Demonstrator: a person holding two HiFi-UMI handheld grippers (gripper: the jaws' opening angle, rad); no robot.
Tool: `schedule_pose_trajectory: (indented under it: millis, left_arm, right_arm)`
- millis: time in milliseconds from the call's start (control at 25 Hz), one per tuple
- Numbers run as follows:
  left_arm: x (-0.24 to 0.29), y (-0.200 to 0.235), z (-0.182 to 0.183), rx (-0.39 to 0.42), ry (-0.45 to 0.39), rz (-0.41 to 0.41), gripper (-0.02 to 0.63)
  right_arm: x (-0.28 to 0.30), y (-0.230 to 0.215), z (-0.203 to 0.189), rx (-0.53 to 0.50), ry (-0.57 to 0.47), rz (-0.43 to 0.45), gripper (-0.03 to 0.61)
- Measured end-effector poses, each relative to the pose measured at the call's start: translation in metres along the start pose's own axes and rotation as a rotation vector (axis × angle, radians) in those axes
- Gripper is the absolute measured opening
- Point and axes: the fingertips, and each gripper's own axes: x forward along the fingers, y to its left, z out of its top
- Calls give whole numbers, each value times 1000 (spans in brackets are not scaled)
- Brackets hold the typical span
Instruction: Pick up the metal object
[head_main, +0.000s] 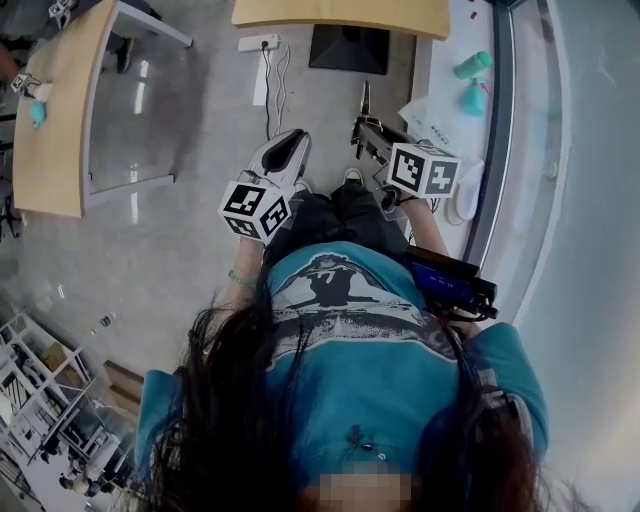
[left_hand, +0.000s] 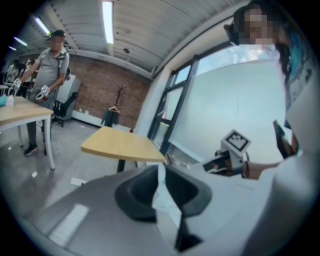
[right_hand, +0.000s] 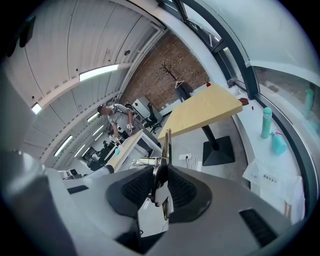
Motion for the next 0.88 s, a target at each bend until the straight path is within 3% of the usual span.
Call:
schedule_pose_trajectory:
  millis: [160,480,640,880]
  left_arm:
    - [6,-5,-4,-15,-7,-27,41]
    - [8,-13,-4,70,18,-15,41]
    - [16,-9,13,61,-4,-35,41]
    - [30,-6,9,48,-7,-70,41]
  right_arm:
    - [-2,-2,0,4,7,-13,98]
    - [-4,-7,3,59,-23,34,98]
    - [-8,-9,21,97,-49,19,98]
    - [-11,-24,23,141,-70,-14,98]
